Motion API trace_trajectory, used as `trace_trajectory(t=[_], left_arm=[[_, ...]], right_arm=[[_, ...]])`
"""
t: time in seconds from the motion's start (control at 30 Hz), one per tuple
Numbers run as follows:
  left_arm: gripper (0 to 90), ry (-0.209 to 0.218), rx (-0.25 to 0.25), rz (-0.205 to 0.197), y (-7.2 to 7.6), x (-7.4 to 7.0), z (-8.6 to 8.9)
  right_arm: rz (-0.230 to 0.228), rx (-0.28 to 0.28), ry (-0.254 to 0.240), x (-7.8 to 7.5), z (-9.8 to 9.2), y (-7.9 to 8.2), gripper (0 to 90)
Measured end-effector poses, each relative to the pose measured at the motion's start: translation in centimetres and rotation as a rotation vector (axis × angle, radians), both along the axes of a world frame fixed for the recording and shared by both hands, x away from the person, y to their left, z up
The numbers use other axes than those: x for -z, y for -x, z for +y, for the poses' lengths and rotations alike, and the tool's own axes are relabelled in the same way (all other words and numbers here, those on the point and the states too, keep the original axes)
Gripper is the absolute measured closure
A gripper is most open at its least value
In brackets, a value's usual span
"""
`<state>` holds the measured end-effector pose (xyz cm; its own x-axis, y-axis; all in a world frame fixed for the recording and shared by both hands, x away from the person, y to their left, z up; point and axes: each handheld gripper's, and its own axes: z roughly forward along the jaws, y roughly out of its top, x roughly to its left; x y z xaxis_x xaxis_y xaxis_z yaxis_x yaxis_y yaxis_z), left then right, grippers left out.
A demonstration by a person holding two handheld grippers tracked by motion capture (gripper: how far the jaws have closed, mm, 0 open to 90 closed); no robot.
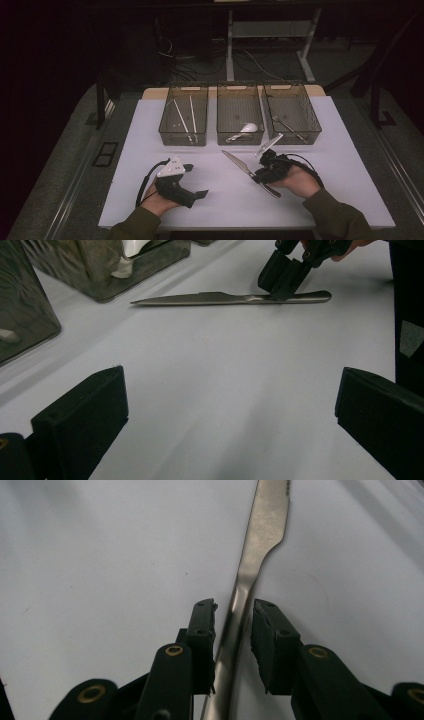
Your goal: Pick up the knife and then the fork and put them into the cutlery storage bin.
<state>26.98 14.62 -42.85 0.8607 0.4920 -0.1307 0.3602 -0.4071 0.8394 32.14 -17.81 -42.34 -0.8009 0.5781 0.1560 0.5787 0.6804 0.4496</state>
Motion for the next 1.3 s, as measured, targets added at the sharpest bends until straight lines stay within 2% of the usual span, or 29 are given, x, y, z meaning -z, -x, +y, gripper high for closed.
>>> trace_trajectory(t=[0.33,0.67,0.87,1.07,1.2,1.3], left_arm=[[0.0,0.0,0.0,0.001,0.0,0.0,0.0],[0.0,0.0,0.0,0.002,0.0,0.0,0.0],[0.0,-0.001,0.0,0.002,0.0,0.0,0.0],[0.0,0.001,-0.002,0.004,0.0,0.1,0.0],[0.0,0.0,0.0,0.004,0.0,0.1,0.0],[0.0,0.001,0.001,0.004,0.0,0.1,-0.1]], right_arm=[[-0.009,-0.007,0.038,0.4,0.5,-0.1,74.7],[-0.035,-0.071,0.096,0.2,0.9,-0.3,75.5],[-0.01,-0.1,0.132,0.0,1.2,-0.8,76.9],[0.03,-0.133,0.197,-0.2,2.0,-1.7,77.4],[0.074,-0.13,0.233,-0.4,2.6,-2.1,77.2],[0.089,-0.131,0.266,-0.4,3.0,-2.2,77.3]])
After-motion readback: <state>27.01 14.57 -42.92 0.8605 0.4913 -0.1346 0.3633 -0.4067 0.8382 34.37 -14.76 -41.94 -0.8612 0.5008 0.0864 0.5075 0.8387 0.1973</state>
